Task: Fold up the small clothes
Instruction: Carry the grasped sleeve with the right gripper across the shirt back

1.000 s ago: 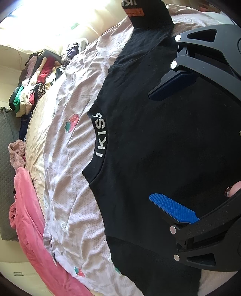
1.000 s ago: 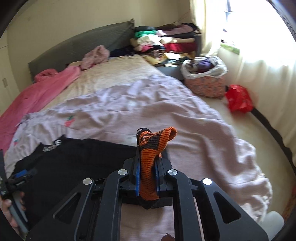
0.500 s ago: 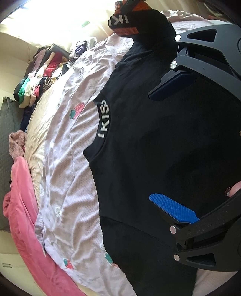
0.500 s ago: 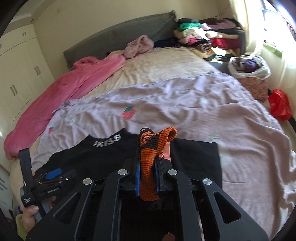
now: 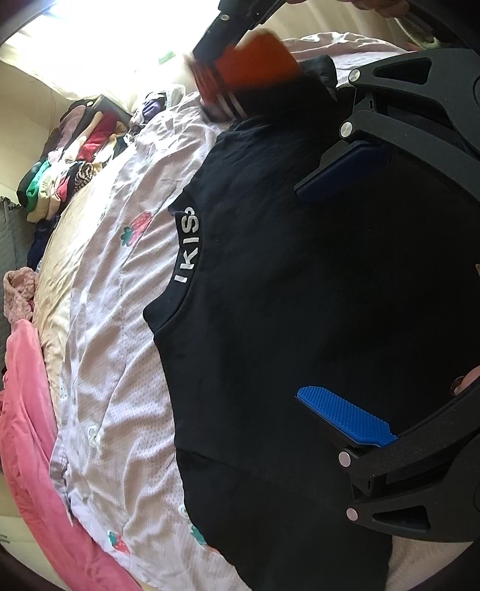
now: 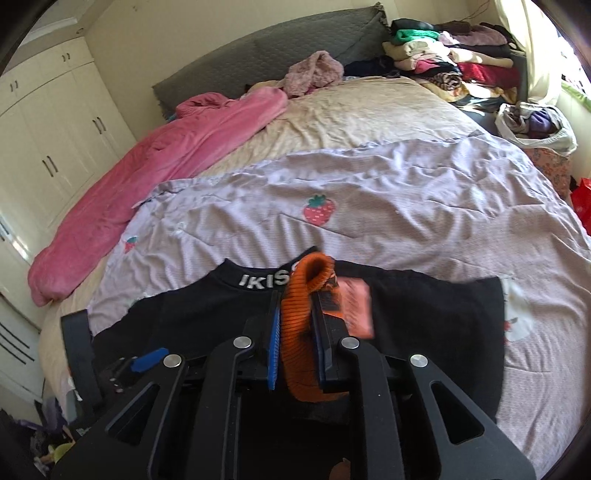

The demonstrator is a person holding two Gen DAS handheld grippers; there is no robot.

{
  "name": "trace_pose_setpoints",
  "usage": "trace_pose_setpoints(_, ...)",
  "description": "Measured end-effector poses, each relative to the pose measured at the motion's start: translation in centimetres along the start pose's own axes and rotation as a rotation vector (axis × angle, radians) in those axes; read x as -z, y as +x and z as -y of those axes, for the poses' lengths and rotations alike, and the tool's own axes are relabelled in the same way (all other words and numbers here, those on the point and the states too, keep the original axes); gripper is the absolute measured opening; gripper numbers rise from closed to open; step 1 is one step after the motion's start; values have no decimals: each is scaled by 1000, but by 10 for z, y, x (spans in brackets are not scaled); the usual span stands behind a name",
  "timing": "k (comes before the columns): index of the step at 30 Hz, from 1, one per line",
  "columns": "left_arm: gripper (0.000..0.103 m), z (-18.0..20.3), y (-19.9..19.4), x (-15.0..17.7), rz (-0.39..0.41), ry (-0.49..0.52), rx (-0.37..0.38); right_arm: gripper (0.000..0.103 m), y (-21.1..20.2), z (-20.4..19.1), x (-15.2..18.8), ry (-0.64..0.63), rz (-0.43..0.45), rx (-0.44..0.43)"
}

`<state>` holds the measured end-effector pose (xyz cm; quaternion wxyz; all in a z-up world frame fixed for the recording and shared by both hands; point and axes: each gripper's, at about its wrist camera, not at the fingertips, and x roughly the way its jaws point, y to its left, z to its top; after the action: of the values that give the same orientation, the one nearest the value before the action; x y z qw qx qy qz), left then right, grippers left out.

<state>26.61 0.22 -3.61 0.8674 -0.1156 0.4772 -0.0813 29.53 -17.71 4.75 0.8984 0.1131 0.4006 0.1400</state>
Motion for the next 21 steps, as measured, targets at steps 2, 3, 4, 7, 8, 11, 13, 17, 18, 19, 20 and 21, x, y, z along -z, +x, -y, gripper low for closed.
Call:
trace_pose_setpoints(2,94,1,1,0,-6,-7,25,21,-1,-2,0,-10,9,10)
trace_pose_setpoints(3,94,1,1,1,-10,-9,42,21,-2,-3,0,-19,14,23)
trace_pose_setpoints(4,94,3,2,1,-12,-9,57,21,-4,-1,1,-22,15,32)
trace_pose_setpoints(7,94,10,5,4,-21,-12,128,26,-13,10,6,-24,20,62)
trace_pose_setpoints(8,94,12,6,6,-26,-14,150,30,-16,13,8,-27,25,74)
trace_pose_setpoints(11,94,24,13,10,-48,-33,246,39,-31,32,19,-25,36,110)
trace_pose_setpoints(13,93,35,18,14,-63,-33,289,39,-41,50,29,-17,42,144)
trace_pose_setpoints(17,80,50,28,18,-85,-37,317,39,-49,75,44,-2,39,183)
trace_pose_setpoints(18,77,52,33,18,-103,-57,336,39,-53,82,49,10,40,189)
trace_pose_setpoints(19,77,55,38,17,-113,-70,348,39,-56,86,52,18,42,189)
trace_pose_setpoints(20,77,60,43,17,-120,-80,352,39,-60,90,56,24,48,186)
trace_pose_setpoints(21,77,63,46,18,-123,-82,343,39,-66,95,60,30,57,185)
